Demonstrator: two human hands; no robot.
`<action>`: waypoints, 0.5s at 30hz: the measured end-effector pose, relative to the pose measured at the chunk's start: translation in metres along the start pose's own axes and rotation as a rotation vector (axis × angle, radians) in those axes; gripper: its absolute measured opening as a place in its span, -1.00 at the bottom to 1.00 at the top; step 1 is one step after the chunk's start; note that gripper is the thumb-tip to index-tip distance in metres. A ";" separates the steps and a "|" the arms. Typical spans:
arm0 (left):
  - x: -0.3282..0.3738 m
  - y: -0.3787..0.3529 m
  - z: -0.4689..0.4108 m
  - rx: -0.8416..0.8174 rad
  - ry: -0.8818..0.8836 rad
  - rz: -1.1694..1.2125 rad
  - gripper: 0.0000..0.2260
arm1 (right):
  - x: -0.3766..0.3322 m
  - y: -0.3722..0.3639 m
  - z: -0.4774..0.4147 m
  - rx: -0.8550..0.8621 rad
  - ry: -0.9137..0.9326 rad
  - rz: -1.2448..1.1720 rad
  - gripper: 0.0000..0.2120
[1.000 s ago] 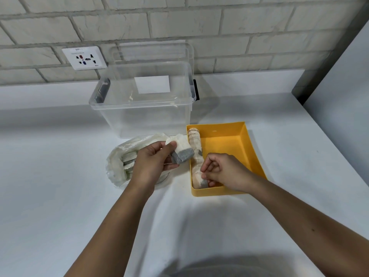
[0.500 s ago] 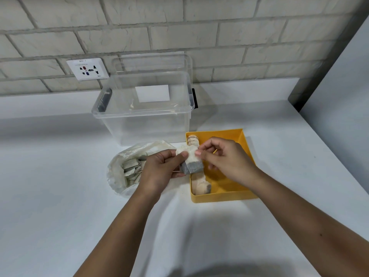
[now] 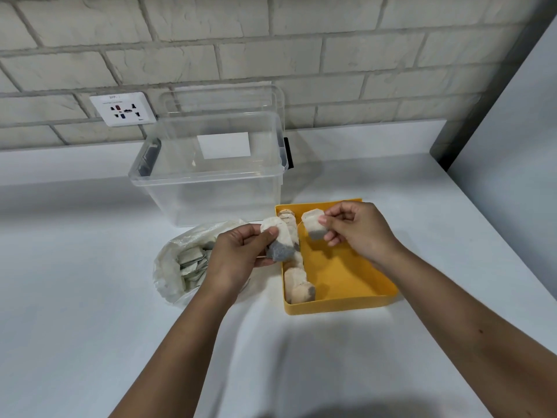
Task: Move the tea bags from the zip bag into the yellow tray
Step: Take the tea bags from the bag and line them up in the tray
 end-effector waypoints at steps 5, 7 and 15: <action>-0.002 0.004 -0.002 0.012 -0.009 -0.038 -0.95 | 0.036 0.000 -0.026 0.075 -0.131 -0.013 -0.84; -0.004 0.005 -0.004 0.011 -0.006 -0.038 -0.94 | 0.048 -0.006 -0.036 0.080 -0.185 -0.037 -0.84; -0.009 0.007 -0.010 0.008 -0.001 -0.036 -0.94 | 0.071 -0.025 -0.059 0.063 -0.285 -0.107 -0.89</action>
Point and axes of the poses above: each hand's wrist, its own z-axis away from the middle knuckle, its own y-axis out of the back of the hand, x = y × z, the point moved 8 cm from there along -z, towards the middle knuckle, and after that the axes turned 7 degrees about -x, right-handed, at the moved point
